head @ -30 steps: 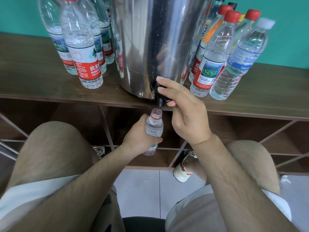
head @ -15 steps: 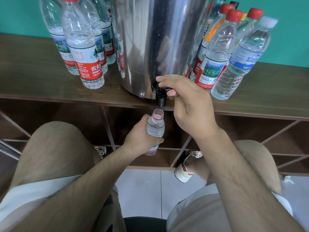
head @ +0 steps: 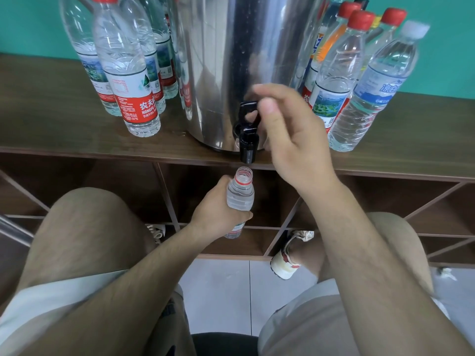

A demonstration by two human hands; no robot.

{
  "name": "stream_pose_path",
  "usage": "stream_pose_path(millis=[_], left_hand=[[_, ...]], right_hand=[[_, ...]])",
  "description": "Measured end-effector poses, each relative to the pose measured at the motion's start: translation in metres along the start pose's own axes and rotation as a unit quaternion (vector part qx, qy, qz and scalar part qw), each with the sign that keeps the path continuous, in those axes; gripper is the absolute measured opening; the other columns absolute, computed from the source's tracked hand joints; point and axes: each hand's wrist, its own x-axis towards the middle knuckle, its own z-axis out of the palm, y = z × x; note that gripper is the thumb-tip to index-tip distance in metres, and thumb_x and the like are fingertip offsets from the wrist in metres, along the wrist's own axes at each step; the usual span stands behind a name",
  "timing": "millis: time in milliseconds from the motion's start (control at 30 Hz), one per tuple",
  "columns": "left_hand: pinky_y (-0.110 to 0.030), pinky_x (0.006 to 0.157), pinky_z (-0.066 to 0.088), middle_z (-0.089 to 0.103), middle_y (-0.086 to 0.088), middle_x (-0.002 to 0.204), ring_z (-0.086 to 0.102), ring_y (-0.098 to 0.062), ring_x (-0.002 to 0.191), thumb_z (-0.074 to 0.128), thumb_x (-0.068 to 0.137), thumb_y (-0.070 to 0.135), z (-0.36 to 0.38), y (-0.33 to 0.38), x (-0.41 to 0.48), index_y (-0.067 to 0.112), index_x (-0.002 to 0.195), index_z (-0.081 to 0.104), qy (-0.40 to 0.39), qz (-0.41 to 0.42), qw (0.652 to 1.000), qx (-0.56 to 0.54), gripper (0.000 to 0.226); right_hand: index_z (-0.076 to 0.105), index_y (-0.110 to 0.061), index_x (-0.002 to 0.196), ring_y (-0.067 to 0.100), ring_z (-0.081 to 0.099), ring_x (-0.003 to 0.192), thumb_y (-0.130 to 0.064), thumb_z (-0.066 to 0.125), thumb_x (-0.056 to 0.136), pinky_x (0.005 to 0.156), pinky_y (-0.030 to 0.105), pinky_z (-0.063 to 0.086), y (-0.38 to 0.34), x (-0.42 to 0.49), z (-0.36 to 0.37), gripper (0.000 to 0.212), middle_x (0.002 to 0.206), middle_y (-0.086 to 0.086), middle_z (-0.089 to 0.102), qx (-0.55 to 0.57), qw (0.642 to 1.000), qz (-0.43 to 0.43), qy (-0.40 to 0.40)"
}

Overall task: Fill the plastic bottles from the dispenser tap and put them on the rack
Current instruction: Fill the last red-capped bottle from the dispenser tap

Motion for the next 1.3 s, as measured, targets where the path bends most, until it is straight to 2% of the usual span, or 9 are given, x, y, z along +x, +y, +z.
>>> stream_pose_path(millis=[100,233,400,500,667,867,1033,1133,1300], left_hand=[[-0.047,0.102,0.056,0.065,0.007,0.113,0.067,-0.02,0.107,0.09,0.077,0.026,0.0,0.0,0.001,0.025,0.127,0.05,-0.002,0.002,1.0,0.007,0.064],[-0.046,0.102,0.056,0.064,0.009,0.113,0.067,-0.018,0.107,0.091,0.076,0.028,0.0,0.002,0.001,0.027,0.127,0.05,-0.002,0.002,1.0,0.011,0.065],[-0.044,0.1,0.057,0.064,0.011,0.11,0.067,-0.016,0.104,0.091,0.075,0.029,-0.001,0.002,0.0,0.028,0.127,0.05,-0.002,0.0,1.0,0.017,0.066],[-0.045,0.101,0.057,0.064,0.01,0.112,0.067,-0.016,0.106,0.091,0.076,0.028,-0.001,0.005,-0.001,0.027,0.128,0.05,-0.004,-0.001,1.0,0.018,0.066],[-0.049,0.103,0.055,0.065,0.003,0.117,0.067,-0.023,0.109,0.089,0.078,0.023,-0.004,0.008,-0.003,0.023,0.129,0.05,-0.007,-0.009,1.0,0.006,0.064],[-0.051,0.101,0.055,0.065,-0.001,0.117,0.067,-0.024,0.11,0.088,0.078,0.019,-0.005,0.013,-0.007,0.02,0.129,0.05,-0.01,-0.022,1.0,0.008,0.064],[-0.049,0.098,0.057,0.065,0.0,0.114,0.067,-0.023,0.106,0.087,0.08,0.02,-0.004,0.015,-0.01,0.021,0.127,0.049,-0.02,-0.018,0.998,0.054,0.061],[-0.049,0.098,0.057,0.065,0.0,0.113,0.067,-0.023,0.106,0.085,0.081,0.021,-0.004,0.017,-0.011,0.021,0.126,0.049,-0.033,-0.014,0.996,0.079,0.058],[-0.049,0.099,0.056,0.064,0.001,0.115,0.066,-0.023,0.107,0.083,0.083,0.023,-0.004,0.019,-0.013,0.023,0.13,0.049,-0.064,-0.015,0.991,0.113,0.058]], right_hand=[[0.062,-0.029,0.112,0.016,0.069,0.073,-0.036,0.048,0.109,0.066,0.031,0.053,0.022,-0.012,-0.014,0.016,0.086,-0.006,0.069,-0.039,0.993,0.087,0.069],[0.062,-0.02,0.111,0.014,0.063,0.085,-0.029,0.064,0.101,0.084,0.038,0.055,0.051,-0.023,-0.024,0.013,0.092,-0.01,0.064,-0.221,0.956,0.192,-0.009],[0.057,-0.012,0.126,0.028,0.058,0.113,-0.03,0.066,0.098,0.087,0.035,0.046,0.054,-0.02,-0.011,0.035,0.125,0.01,0.06,-0.308,0.919,0.236,-0.071],[0.055,-0.013,0.128,0.033,0.06,0.113,-0.032,0.066,0.099,0.088,0.042,0.052,0.056,-0.015,-0.008,0.036,0.126,0.012,0.061,-0.343,0.899,0.257,-0.087],[0.061,-0.017,0.116,0.024,0.066,0.098,-0.028,0.073,0.091,0.086,0.042,0.056,0.05,-0.016,-0.019,0.03,0.108,0.003,0.07,-0.282,0.929,0.223,-0.09],[0.055,-0.034,0.114,-0.007,0.06,0.081,-0.033,0.08,0.082,0.066,0.012,0.045,0.035,-0.031,-0.019,0.041,0.1,-0.018,0.065,-0.184,0.926,0.183,-0.273],[0.061,-0.031,0.108,0.003,0.063,0.086,-0.024,0.086,0.086,0.075,0.016,0.052,0.033,-0.031,-0.015,0.035,0.1,-0.011,0.068,-0.113,0.944,0.186,-0.249],[0.072,-0.027,0.116,0.0,0.063,0.094,-0.024,0.085,0.087,0.08,0.02,0.053,0.031,-0.031,-0.018,0.031,0.106,-0.012,0.068,-0.148,0.933,0.174,-0.277],[0.078,-0.019,0.119,0.012,0.067,0.104,-0.002,0.081,0.087,0.096,0.03,0.057,0.028,-0.031,-0.018,0.036,0.118,-0.003,0.071,-0.131,0.924,0.169,-0.318]])
